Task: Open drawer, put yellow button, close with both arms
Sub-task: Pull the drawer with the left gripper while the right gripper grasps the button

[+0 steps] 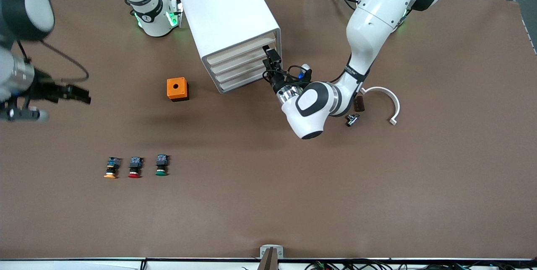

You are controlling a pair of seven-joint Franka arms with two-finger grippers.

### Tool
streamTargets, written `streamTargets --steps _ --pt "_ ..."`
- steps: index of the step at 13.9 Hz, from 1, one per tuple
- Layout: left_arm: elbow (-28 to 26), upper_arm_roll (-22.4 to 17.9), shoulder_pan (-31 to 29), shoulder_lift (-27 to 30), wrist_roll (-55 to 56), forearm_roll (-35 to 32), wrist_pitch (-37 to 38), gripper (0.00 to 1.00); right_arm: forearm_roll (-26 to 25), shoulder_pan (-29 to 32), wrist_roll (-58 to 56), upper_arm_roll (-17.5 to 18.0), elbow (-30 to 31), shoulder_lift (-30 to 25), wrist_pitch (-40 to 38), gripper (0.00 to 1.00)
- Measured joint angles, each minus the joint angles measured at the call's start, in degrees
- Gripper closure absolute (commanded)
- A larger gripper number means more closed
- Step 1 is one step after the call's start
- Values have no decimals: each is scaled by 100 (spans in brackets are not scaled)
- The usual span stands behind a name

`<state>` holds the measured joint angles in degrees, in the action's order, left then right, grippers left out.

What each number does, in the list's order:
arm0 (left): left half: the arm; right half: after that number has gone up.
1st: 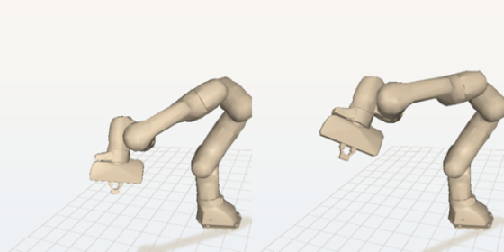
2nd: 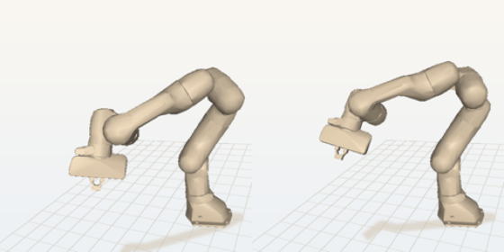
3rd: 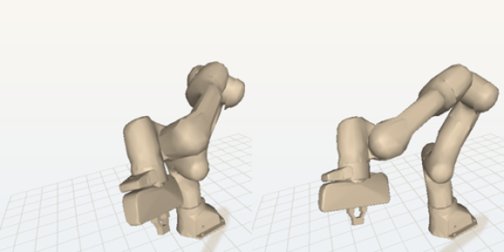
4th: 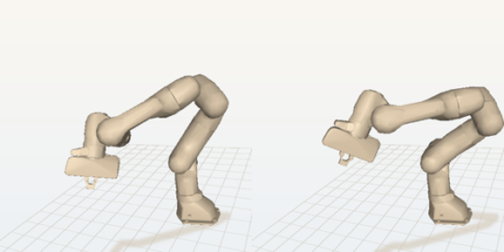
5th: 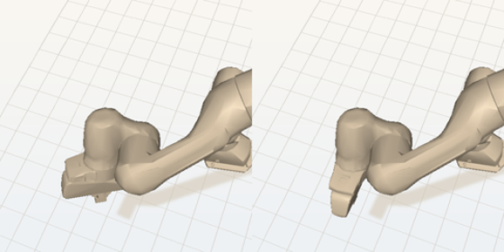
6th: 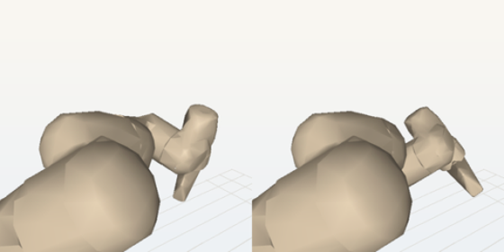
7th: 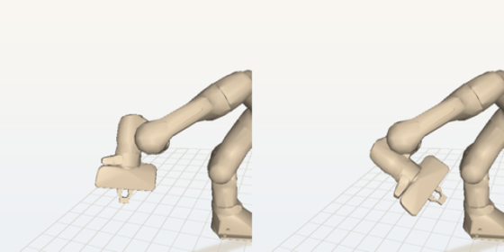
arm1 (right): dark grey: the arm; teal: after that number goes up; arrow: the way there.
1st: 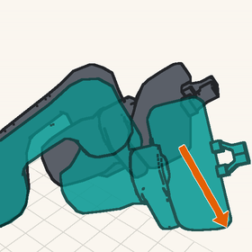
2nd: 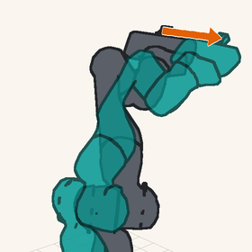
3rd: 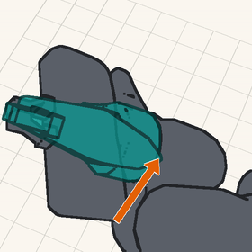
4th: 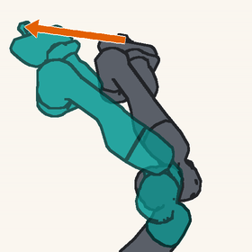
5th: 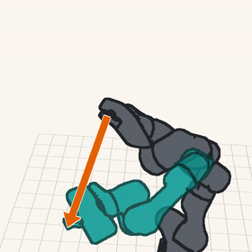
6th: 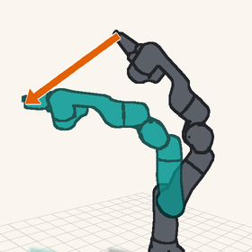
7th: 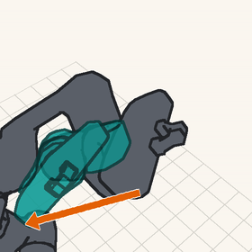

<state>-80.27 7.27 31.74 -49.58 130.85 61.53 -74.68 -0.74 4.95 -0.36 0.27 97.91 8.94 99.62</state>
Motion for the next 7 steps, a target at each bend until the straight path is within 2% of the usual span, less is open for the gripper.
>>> streamTargets --steps 4,5,7 --pt "25 64 48 -2 29 60 40 51 0 254 -145 -12 -58 1125 1265 2" --pt "28 74 50 -3 34 64 48 55 0 269 -144 -12 -37 1344 1614 2" --pt "29 118 63 -3 61 71 70 71 3 273 -143 -9 102 1674 2379 2"
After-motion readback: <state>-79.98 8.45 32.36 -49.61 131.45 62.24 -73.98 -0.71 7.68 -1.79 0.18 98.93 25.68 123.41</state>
